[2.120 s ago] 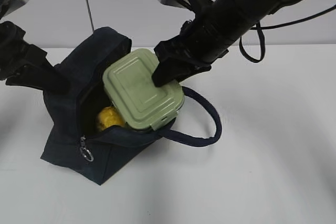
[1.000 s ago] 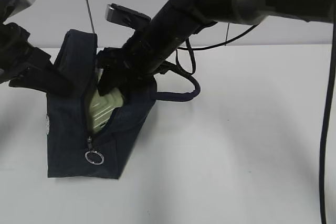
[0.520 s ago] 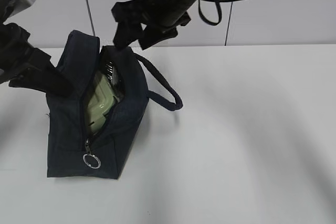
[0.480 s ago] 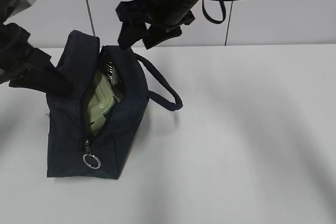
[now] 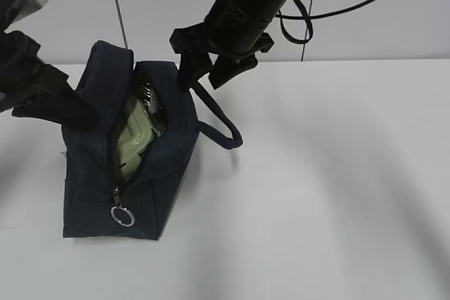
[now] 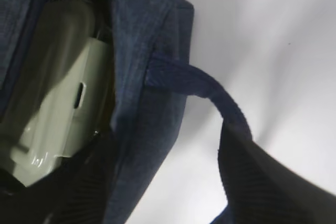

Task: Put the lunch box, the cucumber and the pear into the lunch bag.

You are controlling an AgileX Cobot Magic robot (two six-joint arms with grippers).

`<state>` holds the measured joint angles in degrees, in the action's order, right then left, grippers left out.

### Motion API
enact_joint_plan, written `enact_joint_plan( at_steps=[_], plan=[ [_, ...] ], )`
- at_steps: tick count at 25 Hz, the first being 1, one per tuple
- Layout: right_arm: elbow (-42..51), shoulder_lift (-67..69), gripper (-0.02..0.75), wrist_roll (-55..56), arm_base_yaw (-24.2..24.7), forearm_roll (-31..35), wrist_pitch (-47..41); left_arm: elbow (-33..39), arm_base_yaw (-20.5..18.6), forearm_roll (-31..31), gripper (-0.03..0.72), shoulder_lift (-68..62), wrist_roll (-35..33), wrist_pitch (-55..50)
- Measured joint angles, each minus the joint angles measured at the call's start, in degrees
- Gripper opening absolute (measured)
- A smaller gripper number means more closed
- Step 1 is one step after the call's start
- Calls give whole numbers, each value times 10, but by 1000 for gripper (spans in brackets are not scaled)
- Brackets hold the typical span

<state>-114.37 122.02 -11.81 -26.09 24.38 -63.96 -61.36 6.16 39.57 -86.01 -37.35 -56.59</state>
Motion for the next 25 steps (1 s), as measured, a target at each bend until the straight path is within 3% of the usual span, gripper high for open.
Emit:
enact_joint_plan(
  at_steps=[6, 8, 9, 11, 12, 13, 14, 17, 25],
  plan=[
    [0, 8, 481, -10, -3, 16, -15, 0, 0, 0, 6, 0, 0, 0],
    [0, 15, 439, -18, -5, 28, -16, 0, 0, 0, 6, 0, 0, 1],
    [0, 18, 378, -25, -5, 32, -18, 0, 0, 0, 6, 0, 0, 1],
    [1, 28, 174, -34, -6, 41, -20, 0, 0, 0, 6, 0, 0, 2],
    [1, 28, 174, -34, -6, 41, -20, 0, 0, 0, 6, 0, 0, 5],
    [1, 29, 60, -37, -10, 34, -24, 0, 0, 0, 6, 0, 0, 8],
    [1, 29, 27, -35, -10, 18, -25, 0, 0, 0, 6, 0, 1, 9],
    [6, 16, 12, -18, -10, -35, -30, -14, 0, 0, 6, -6, 11, 13],
    [70, -59, 10, -20, -5, -50, -36, -86, 14, -1, 5, -78, 34, 11]
  ],
)
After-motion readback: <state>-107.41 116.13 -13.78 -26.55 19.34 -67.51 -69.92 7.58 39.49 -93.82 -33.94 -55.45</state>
